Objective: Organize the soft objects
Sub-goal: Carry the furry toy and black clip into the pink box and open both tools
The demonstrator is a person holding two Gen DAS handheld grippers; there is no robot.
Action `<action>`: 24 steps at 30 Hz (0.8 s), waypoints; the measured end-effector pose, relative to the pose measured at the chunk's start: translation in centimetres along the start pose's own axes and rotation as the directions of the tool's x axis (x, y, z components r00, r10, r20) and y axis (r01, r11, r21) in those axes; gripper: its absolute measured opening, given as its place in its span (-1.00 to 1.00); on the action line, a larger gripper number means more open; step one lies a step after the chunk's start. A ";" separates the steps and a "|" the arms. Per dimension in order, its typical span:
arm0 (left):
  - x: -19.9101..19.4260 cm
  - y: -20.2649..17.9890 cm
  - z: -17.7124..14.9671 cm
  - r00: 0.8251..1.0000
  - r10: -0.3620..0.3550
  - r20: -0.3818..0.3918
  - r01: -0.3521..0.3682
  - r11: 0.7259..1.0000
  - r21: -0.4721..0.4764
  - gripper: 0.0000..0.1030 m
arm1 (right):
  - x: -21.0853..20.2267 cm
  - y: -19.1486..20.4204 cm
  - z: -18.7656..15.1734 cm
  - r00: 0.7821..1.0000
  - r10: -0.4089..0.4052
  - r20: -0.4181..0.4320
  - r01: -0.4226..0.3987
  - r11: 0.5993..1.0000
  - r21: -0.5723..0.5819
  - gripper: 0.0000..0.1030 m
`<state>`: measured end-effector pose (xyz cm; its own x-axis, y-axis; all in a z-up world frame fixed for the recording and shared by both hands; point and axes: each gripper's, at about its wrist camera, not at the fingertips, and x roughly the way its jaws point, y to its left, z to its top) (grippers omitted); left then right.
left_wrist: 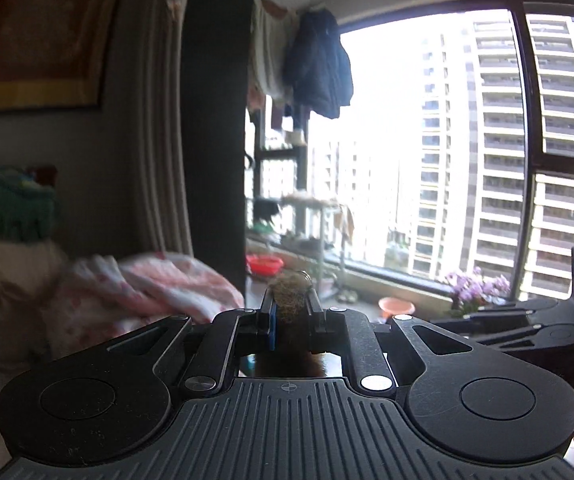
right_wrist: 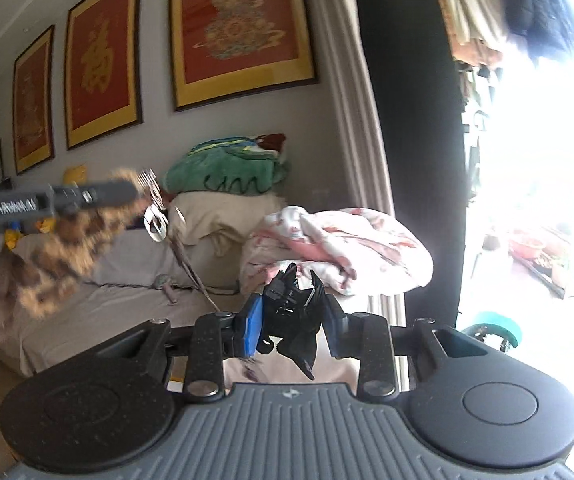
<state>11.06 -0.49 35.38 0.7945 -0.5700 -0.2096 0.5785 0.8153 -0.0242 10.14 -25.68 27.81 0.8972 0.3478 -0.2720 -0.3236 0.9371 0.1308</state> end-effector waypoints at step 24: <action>9.4 10.4 -16.1 0.960 0.034 -0.278 -0.126 0.939 -0.320 -0.58 | 14.5 -1.3 -13.9 0.835 0.200 -0.513 -0.080 0.966 0.246 -0.39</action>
<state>21.61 4.27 17.43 0.7311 -0.4907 -0.4740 0.3837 0.8702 -0.3090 19.39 -21.45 10.45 0.5303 0.4925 -0.6900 -0.3106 0.8702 0.3824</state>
